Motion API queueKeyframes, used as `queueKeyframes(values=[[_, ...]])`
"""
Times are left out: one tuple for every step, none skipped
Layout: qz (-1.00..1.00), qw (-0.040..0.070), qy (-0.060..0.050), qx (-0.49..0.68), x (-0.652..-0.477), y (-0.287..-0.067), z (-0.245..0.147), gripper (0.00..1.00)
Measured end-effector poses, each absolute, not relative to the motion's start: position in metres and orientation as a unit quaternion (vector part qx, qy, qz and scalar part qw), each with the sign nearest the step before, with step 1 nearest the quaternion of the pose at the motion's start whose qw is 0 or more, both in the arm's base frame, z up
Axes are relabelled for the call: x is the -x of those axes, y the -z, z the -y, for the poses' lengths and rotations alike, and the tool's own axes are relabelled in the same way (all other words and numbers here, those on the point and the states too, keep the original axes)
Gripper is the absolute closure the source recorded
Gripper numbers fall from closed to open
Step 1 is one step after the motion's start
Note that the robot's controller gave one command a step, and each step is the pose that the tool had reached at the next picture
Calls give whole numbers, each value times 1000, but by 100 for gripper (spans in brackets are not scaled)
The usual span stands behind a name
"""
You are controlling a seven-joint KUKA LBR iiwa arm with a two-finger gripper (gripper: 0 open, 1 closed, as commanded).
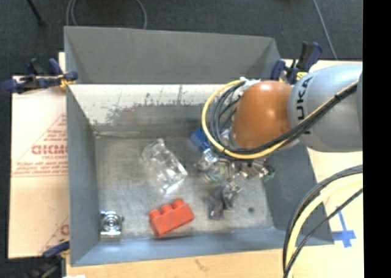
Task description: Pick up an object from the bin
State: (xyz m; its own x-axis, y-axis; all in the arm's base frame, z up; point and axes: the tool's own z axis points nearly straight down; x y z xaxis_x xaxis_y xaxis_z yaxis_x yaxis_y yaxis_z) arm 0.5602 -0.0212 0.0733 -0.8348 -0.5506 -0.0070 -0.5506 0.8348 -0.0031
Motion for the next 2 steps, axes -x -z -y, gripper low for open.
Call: queueKeyframes(values=[[-915,1,0,403,-526,-101,31,0],[-882,2,1,472,-533,-100,41,0]])
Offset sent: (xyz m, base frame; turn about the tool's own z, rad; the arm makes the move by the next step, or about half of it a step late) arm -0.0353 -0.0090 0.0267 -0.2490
